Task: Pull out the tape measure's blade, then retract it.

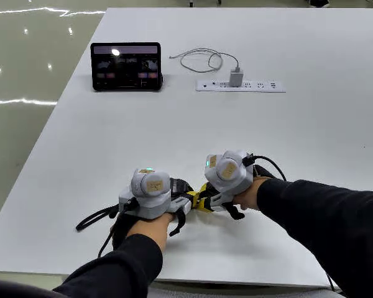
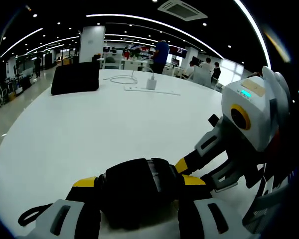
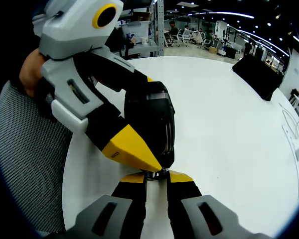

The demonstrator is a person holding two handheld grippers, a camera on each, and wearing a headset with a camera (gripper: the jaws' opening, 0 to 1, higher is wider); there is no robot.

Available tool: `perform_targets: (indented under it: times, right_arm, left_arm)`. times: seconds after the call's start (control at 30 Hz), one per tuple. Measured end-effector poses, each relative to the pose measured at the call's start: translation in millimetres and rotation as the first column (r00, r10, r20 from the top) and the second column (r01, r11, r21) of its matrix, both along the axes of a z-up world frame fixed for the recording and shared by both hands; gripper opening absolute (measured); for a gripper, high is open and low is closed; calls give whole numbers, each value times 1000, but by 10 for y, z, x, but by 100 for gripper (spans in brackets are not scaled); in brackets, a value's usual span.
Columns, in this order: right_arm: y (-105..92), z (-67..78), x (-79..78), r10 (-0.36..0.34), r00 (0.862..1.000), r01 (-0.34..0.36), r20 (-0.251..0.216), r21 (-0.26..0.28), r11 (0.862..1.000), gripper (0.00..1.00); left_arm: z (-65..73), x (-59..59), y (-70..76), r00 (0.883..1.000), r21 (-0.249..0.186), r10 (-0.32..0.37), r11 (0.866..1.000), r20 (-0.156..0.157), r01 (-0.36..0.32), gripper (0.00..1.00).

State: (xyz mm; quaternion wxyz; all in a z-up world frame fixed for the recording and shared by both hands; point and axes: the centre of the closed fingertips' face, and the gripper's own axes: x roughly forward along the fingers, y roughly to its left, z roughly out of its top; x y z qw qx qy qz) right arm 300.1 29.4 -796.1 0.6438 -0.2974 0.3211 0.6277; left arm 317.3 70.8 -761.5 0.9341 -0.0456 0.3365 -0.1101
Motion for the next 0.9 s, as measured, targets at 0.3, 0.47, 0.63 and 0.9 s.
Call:
perform_targets:
  times: [0.3, 0.47, 0.63, 0.9]
  right_arm:
    - [-4, -10, -10, 6, 1000, -6, 6, -7, 1000, 11]
    - [0, -7, -15, 9, 1000, -9, 10, -8, 1000, 11]
    - [5, -7, -16, 8, 1000, -8, 7, -7, 1000, 11]
    - [4, 2, -20, 15, 1000, -15, 10, -7, 1000, 11]
  left_arm:
    - [-2, 3, 0, 1000, 0, -1, 1000, 0, 1, 59]
    - [-4, 4, -1, 1000, 0, -1, 1000, 0, 1, 59]
    - [-3, 4, 2, 1000, 0, -1, 1000, 1, 1, 59]
    - [-2, 3, 3, 1000, 0, 0, 1000, 2, 0, 59]
